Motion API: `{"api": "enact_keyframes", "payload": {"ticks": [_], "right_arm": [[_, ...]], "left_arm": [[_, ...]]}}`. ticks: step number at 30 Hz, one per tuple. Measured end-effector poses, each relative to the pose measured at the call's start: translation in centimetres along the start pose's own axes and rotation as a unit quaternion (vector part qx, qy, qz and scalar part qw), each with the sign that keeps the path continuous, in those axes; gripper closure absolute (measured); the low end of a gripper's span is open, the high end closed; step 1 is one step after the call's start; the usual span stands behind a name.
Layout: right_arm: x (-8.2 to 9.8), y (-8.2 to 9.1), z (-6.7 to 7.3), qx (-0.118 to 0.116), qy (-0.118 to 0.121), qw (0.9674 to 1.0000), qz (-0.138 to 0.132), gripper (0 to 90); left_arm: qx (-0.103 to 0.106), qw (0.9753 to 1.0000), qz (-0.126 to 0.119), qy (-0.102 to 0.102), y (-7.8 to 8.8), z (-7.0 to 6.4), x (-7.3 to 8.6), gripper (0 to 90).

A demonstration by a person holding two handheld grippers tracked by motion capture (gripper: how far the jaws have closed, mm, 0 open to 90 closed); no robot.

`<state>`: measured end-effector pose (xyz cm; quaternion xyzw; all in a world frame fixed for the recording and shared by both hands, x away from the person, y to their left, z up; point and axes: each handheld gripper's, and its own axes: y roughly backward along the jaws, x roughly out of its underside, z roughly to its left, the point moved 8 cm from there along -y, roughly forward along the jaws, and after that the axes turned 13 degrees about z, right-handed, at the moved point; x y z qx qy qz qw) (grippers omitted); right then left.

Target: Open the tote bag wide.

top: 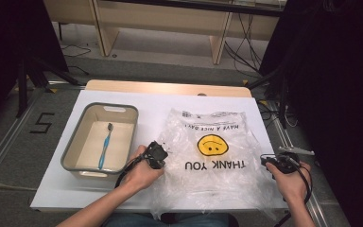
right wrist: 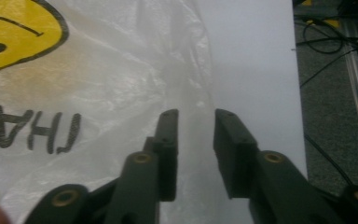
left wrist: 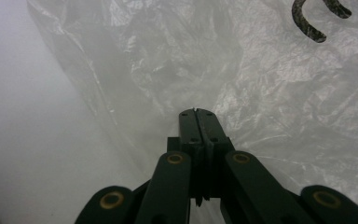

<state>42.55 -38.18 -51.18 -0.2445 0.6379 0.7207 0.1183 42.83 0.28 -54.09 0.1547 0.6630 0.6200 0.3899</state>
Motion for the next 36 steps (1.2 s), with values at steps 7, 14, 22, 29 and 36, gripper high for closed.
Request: {"api": "enact_keyframes", "payload": {"ticks": [7, 14, 22, 29, 36], "right_arm": [[1.1, -1.4, -0.1, -0.018, 0.001, 0.9985, 0.051, 77.4], [1.1, -1.2, 0.3, -0.018, -0.005, 0.9976, 0.066, 90.0], [1.4, -0.6, -0.6, 0.002, -0.034, 0.9972, 0.067, 90.0], [1.6, -0.6, -0.4, 0.000, -0.039, 0.9964, 0.075, 90.0], [1.7, -0.6, 0.1, -0.009, -0.035, 0.9960, 0.081, 90.0]], "left_arm": [[-0.003, 0.9999, -0.011, 0.007, 0.4, 0.3, -0.2, 89.5], [-0.036, 0.9978, -0.052, 0.021, 2.8, 0.8, -0.7, 56.0], [-0.040, 0.9987, -0.014, 0.029, 1.8, 1.1, 0.0, 40.5], [0.017, 0.9987, 0.031, 0.037, 0.3, 0.5, 0.7, 51.5], [0.015, 0.9987, 0.027, 0.040, 0.0, 0.8, 0.0, 78.6]]}}
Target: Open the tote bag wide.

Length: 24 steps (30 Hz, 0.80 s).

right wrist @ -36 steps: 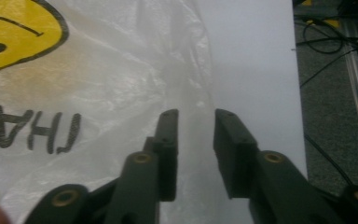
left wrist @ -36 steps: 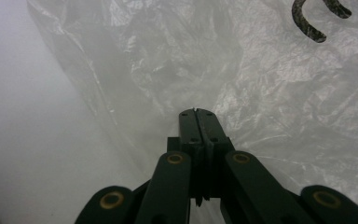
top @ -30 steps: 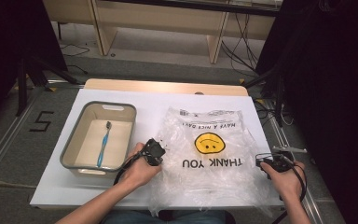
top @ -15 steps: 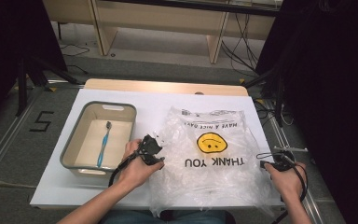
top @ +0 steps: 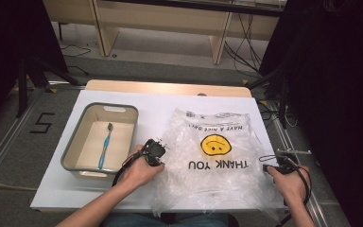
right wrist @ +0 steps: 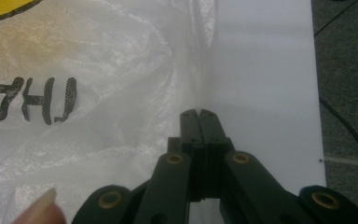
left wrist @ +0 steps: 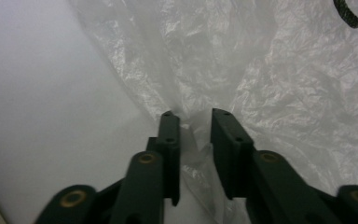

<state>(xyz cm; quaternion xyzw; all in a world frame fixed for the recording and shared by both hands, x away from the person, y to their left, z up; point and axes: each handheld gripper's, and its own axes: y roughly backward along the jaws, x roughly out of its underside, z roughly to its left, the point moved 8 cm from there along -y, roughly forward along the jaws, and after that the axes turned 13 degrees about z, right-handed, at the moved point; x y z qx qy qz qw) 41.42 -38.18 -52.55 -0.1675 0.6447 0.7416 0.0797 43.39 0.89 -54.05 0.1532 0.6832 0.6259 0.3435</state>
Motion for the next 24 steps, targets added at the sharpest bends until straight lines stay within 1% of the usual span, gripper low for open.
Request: {"api": "enact_keyframes", "payload": {"ticks": [2, 3, 4, 5, 6, 8, 10, 13, 16, 17, 18, 20, 21, 22, 24], "right_arm": [[0.0, 0.0, 0.2, -0.006, -0.001, 1.0000, 0.002, 90.0], [0.0, -0.1, 0.3, -0.006, 0.002, 1.0000, 0.001, 90.0], [0.0, -0.1, 0.4, -0.008, 0.000, 1.0000, 0.001, 90.0], [0.0, -0.1, 0.4, -0.010, 0.003, 0.9999, 0.001, 90.0], [0.0, 0.0, 0.6, -0.014, -0.001, 0.9999, 0.000, 90.0], [0.0, 0.0, 0.7, -0.016, 0.004, 0.9999, -0.001, 90.0], [0.1, 0.1, 0.9, -0.019, 0.003, 0.9998, -0.002, 90.0], [0.1, 0.2, 1.3, -0.029, 0.004, 0.9996, -0.005, 90.0], [0.0, 0.2, 1.7, -0.040, 0.007, 0.9991, -0.008, 90.0], [0.0, 0.2, 1.9, -0.043, 0.005, 0.9990, -0.008, 90.0], [0.0, 0.3, 2.1, -0.044, 0.010, 0.9990, -0.008, 90.0], [0.0, 0.2, 2.4, -0.047, 0.011, 0.9988, -0.007, 90.0], [-0.1, 0.2, 2.5, -0.047, 0.016, 0.9987, -0.009, 90.0], [0.0, 0.2, 2.7, -0.050, 0.017, 0.9986, -0.005, 90.0], [0.1, 0.2, 2.8, -0.054, 0.018, 0.9984, -0.004, 90.0]], "left_arm": [[-0.012, 0.9999, 0.000, -0.004, -0.1, 0.1, -0.3, 88.5], [-0.013, 0.9999, 0.002, -0.003, -0.1, 0.1, -0.4, 89.4], [-0.017, 0.9999, 0.002, -0.001, -0.1, 0.1, -0.6, 89.5], [-0.025, 0.9997, 0.000, -0.003, 0.0, 0.3, -0.9, 89.5], [-0.033, 0.9995, -0.003, -0.004, 0.1, 0.6, -1.2, 89.5], [-0.042, 0.9991, -0.009, -0.002, 0.4, 1.2, -1.8, 89.6], [-0.054, 0.9984, -0.018, 0.001, 0.7, 1.9, -2.6, 89.5], [-0.073, 0.9971, -0.024, 0.002, 1.2, 2.9, -3.7, 89.5], [-0.088, 0.9955, -0.033, 0.007, 1.5, 3.6, -4.8, 89.5], [-0.093, 0.9950, -0.035, 0.009, 1.6, 3.8, -5.1, 89.5], [-0.098, 0.9946, -0.034, 0.007, 1.6, 4.1, -5.4, 89.5], [-0.107, 0.9937, -0.032, 0.011, 1.4, 4.7, -5.8, 89.5], [-0.110, 0.9934, -0.032, 0.014, 1.2, 5.0, -5.9, 89.4], [-0.113, 0.9929, -0.032, 0.017, 1.0, 5.3, -6.1, 89.4], [-0.122, 0.9920, -0.028, 0.018, 0.7, 6.0, -6.2, 89.3]]}}
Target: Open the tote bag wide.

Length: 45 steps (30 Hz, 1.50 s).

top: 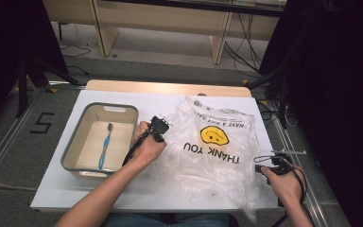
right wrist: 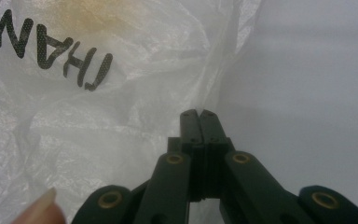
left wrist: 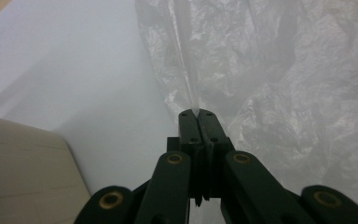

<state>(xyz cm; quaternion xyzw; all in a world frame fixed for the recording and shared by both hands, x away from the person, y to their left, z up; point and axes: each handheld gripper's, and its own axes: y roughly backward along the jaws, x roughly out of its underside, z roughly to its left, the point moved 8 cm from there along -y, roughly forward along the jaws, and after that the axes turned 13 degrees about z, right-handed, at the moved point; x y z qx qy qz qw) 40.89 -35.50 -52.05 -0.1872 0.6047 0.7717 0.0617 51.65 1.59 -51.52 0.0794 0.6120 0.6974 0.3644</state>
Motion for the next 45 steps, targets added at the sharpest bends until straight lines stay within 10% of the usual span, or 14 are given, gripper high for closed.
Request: {"api": "enact_keyframes", "payload": {"ticks": [20, 26, 32, 36, 45], "right_arm": [[0.8, -1.0, 3.3, -0.053, 0.029, 0.9975, 0.035, 90.0], [0.6, -0.9, 3.0, -0.045, 0.032, 0.9981, 0.027, 81.7], [-1.0, 1.1, 2.8, -0.012, 0.054, 0.9973, -0.047, 60.8], [-2.3, 2.2, 2.9, 0.017, 0.099, 0.9894, -0.105, 51.4], [-3.1, 1.7, 5.5, 0.007, 0.171, 0.9772, -0.126, 47.3]], "left_arm": [[-0.003, 0.9922, -0.122, 0.024, 4.8, -0.6, -2.0, 37.7], [0.039, 0.9896, -0.138, -0.011, 6.7, -2.8, -0.6, 36.6], [0.089, 0.9849, -0.145, -0.030, 7.3, -4.8, 1.4, 36.0], [0.100, 0.9838, -0.145, -0.036, 7.1, -5.5, 2.9, 36.1], [0.121, 0.9808, -0.136, -0.072, 6.9, -7.4, 5.7, 34.3]]}}
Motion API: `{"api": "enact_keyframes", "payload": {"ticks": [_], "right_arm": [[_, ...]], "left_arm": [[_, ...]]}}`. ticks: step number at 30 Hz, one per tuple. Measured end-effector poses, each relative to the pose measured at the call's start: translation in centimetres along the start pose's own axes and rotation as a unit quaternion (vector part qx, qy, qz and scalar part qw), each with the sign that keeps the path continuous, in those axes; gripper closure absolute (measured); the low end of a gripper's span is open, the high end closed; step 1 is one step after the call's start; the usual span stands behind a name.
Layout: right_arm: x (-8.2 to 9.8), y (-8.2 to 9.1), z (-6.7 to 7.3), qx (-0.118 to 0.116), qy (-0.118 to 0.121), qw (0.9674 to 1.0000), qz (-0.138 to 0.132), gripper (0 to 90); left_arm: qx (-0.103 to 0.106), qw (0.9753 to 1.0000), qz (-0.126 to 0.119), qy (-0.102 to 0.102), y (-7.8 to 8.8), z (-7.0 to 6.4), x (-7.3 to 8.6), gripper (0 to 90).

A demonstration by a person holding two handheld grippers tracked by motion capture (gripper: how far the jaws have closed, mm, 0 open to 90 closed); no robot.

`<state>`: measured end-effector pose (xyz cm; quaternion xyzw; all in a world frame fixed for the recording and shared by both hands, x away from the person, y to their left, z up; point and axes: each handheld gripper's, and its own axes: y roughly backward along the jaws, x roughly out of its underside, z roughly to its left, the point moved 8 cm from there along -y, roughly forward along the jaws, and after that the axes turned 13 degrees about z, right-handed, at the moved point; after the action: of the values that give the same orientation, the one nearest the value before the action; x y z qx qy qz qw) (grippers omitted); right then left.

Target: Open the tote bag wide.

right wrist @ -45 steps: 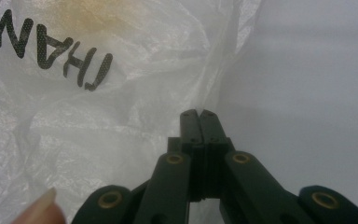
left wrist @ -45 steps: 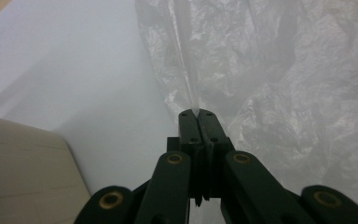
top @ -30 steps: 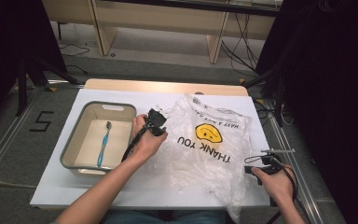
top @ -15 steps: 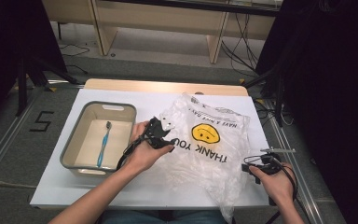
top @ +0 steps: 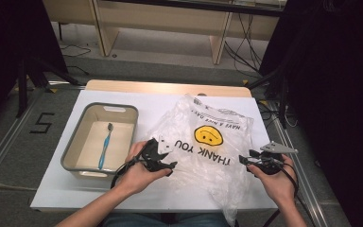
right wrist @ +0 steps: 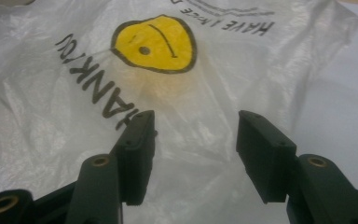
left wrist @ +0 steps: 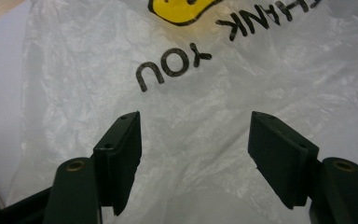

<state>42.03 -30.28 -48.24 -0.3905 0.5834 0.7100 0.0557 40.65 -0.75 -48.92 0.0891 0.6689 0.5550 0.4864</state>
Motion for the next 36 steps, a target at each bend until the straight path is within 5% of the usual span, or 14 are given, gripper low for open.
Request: {"api": "enact_keyframes", "payload": {"ticks": [18, 36], "right_arm": [[-1.7, -1.9, 3.9, -0.041, 0.059, 0.9974, -0.004, 44.2], [-2.7, -3.8, 7.2, -0.070, 0.103, 0.9921, 0.012, 42.6]], "left_arm": [[0.010, 0.9999, 0.001, -0.013, -0.1, -1.0, 2.5, 32.1], [0.013, 0.9994, 0.016, -0.028, -0.8, -2.1, 3.3, 32.7]]}}
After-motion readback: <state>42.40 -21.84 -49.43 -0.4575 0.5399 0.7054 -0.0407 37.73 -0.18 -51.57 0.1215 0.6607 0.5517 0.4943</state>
